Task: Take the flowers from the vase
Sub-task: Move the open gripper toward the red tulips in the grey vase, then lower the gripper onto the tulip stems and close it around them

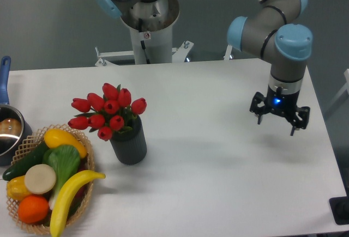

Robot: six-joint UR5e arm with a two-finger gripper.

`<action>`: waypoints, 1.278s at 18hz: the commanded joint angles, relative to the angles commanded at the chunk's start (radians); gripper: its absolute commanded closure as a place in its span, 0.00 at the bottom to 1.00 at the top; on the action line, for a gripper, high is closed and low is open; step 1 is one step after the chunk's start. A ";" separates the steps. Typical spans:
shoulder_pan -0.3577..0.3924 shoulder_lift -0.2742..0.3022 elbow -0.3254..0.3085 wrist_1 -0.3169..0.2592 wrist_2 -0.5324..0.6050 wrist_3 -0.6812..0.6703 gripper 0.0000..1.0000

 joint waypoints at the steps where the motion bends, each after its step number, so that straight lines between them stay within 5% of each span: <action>1: 0.000 0.018 -0.015 0.000 -0.051 0.003 0.00; 9: -0.017 0.117 -0.113 -0.003 -0.514 -0.069 0.00; 23: -0.150 0.290 -0.330 -0.008 -0.792 -0.077 0.00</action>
